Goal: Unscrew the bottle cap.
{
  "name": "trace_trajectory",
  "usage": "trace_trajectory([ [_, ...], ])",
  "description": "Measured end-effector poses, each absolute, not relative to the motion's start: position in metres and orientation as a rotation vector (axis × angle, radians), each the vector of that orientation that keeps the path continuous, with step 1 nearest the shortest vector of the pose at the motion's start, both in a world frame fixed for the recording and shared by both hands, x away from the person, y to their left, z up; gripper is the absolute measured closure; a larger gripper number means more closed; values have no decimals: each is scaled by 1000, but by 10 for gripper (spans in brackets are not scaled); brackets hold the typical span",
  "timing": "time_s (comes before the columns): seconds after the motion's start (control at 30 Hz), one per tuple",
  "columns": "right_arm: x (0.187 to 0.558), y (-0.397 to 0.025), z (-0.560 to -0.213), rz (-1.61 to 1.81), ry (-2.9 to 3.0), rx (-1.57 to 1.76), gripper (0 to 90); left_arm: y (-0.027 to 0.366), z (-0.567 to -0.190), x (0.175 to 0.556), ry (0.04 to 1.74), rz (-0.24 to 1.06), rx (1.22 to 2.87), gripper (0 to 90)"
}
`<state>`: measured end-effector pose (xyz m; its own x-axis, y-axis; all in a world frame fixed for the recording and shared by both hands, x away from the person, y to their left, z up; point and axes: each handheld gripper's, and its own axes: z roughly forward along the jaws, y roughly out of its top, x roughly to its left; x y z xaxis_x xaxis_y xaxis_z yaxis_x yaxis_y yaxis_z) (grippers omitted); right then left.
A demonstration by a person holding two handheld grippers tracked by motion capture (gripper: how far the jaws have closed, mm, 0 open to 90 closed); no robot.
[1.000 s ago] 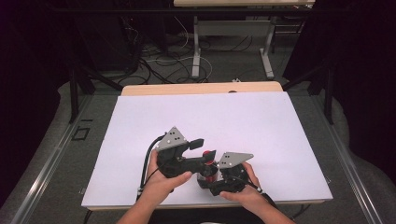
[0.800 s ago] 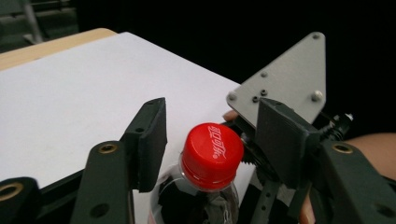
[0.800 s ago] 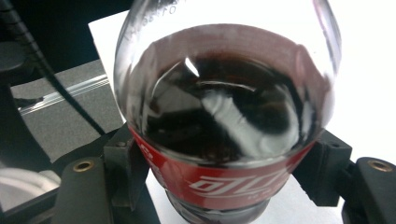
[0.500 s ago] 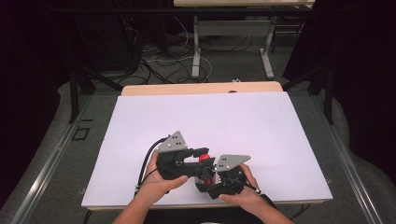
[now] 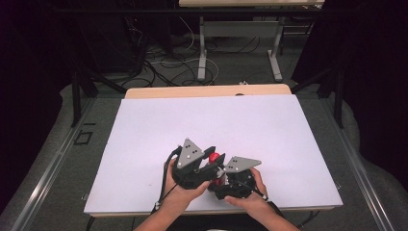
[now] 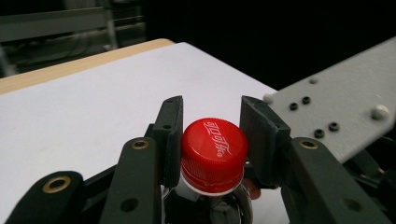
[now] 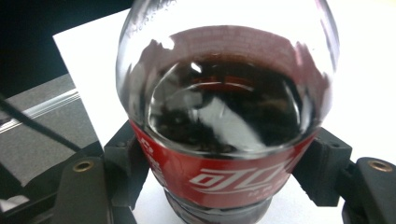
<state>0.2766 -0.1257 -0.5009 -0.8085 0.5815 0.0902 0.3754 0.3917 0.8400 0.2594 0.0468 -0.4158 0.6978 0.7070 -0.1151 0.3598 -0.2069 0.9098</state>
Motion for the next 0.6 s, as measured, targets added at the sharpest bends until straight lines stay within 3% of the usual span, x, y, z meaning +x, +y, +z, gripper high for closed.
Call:
trace_trajectory([
  [0.27,278,-128,-502,1372,2419,885,288,38,-415,259,897,431,1812,610],
  [0.43,278,-129,-500,1400,2424,877,288,46,-410,262,837,377,1817,444],
  [0.57,276,-129,-500,1433,2425,853,288,67,-404,269,718,265,1801,399],
  [0.6,276,-129,-500,1444,2438,835,288,78,-402,275,623,191,1822,399],
])
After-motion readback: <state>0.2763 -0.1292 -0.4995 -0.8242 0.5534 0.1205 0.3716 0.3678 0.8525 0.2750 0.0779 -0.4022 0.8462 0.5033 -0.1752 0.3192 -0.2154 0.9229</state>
